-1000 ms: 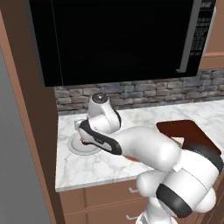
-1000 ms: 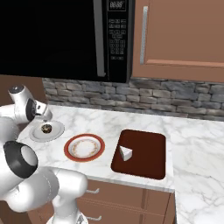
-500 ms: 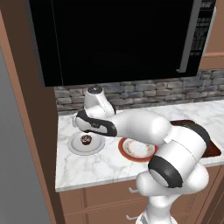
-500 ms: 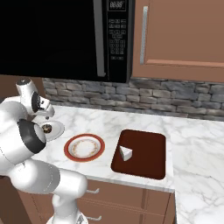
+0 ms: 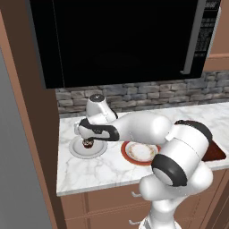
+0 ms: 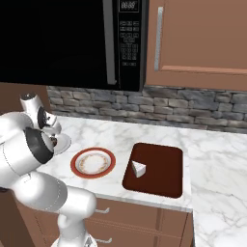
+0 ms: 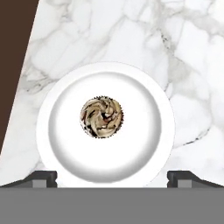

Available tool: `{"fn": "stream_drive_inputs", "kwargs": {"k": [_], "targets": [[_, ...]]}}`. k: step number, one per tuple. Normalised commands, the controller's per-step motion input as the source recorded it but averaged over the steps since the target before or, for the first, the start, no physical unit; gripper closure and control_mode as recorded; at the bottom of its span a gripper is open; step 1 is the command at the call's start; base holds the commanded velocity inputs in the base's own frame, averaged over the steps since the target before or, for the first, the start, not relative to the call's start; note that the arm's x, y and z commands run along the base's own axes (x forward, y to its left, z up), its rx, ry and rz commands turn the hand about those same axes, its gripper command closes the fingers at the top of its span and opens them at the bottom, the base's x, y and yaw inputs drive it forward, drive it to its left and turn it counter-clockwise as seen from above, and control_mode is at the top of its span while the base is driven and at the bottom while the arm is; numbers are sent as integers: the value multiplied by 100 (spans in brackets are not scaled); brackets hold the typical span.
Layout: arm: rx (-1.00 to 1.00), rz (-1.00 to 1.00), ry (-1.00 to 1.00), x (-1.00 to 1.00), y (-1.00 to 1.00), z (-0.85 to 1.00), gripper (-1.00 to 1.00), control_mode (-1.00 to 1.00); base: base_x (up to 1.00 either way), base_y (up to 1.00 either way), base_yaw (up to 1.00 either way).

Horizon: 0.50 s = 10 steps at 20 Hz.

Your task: Move the dessert items from the plates to the tray.

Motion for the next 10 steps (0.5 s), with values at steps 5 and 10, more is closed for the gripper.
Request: {"fn": "stream_drive_inputs", "kwargs": {"k": [5, 10], "targets": [[0, 0, -2, 0, 1, -12, -100, -100, 0, 0, 0], [0, 0, -1, 12, 20, -10, -100, -100, 0, 0, 0]]}}
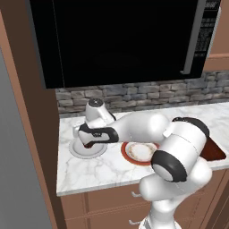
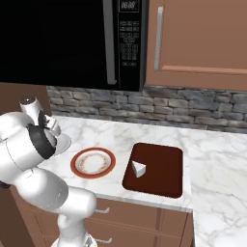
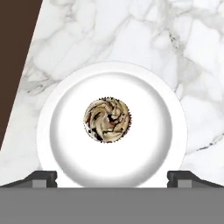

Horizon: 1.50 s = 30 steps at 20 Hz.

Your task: Move the dessert items from the plates to the tray.

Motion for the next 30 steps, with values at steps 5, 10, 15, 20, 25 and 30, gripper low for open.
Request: {"fn": "stream_drive_inputs", "kwargs": {"k": [5, 10, 15, 20, 25, 30], "targets": [[-1, 0, 0, 24, 8, -24, -100, -100, 0, 0, 0], [-3, 0, 0, 24, 0, -24, -100, -100, 0, 0, 0], [-2, 0, 0, 23, 3, -19, -100, -100, 0, 0, 0], [0, 0, 0, 2, 0, -2, -100, -100, 0, 0, 0], [-3, 0, 0, 0, 8, -7, -100, -100, 0, 0, 0], [-4, 0, 0, 0, 1, -19, -100, -100, 0, 0, 0]]}}
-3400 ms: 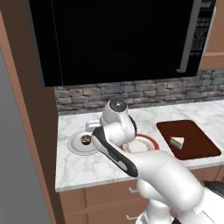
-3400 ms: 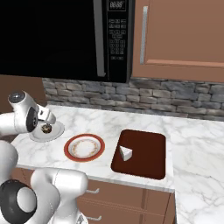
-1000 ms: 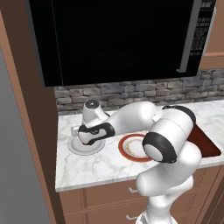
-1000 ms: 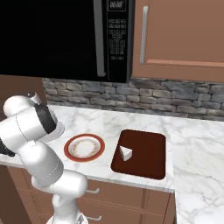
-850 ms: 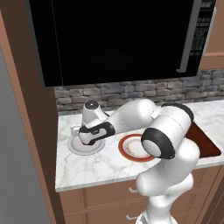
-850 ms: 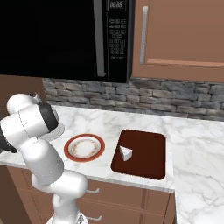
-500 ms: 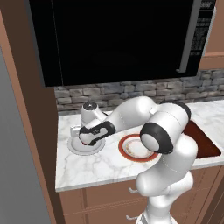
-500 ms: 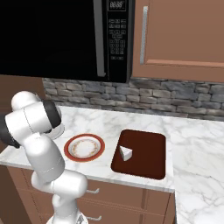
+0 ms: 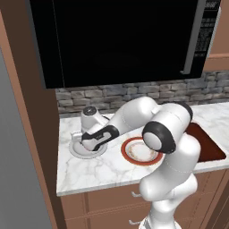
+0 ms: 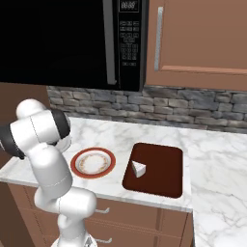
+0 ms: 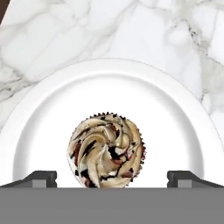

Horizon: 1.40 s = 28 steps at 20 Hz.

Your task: Move the dessert items from the plates to the tray.

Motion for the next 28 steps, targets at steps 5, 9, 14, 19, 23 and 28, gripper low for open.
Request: {"fn": "stream_drive_inputs", "kwargs": {"k": [5, 9, 14, 19, 23, 28], "targets": [[-2, 0, 0, 0, 0, -18, -100, -100, 0, 0, 0], [-2, 0, -4, 4, 0, -24, -100, -100, 0, 0, 0], [0, 0, -10, 11, 0, -21, -100, -100, 0, 0, 0], [0, 0, -3, 4, 0, -13, 100, -100, 0, 0, 0], [0, 0, 0, 0, 0, 0, 100, -100, 0, 0, 0], [2, 0, -2, -14, -13, 26, 100, -100, 0, 0, 0]]}}
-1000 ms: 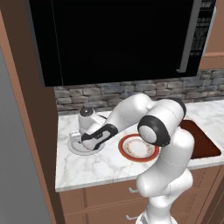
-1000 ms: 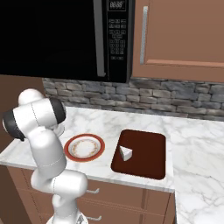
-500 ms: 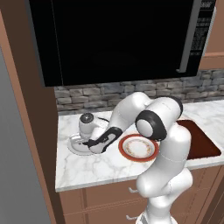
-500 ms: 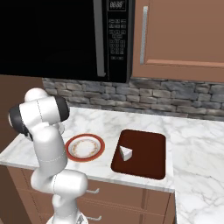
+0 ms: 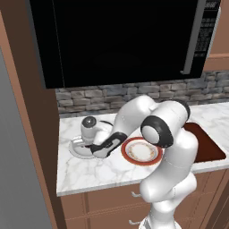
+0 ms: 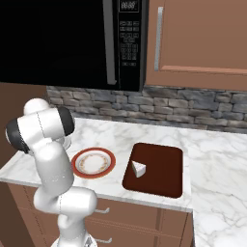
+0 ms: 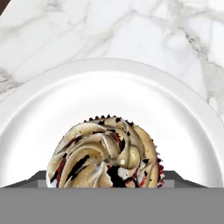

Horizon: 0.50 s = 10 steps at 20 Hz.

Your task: Move the dessert items from the plates to the tray.

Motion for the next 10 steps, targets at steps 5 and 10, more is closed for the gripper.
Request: {"fn": "stream_drive_inputs", "kwargs": {"k": [5, 10], "targets": [[2, -3, 0, -54, -41, 75, 100, -100, 0, 0, 0], [8, -12, 1, -46, -56, 99, 100, -100, 0, 0, 0]]}}
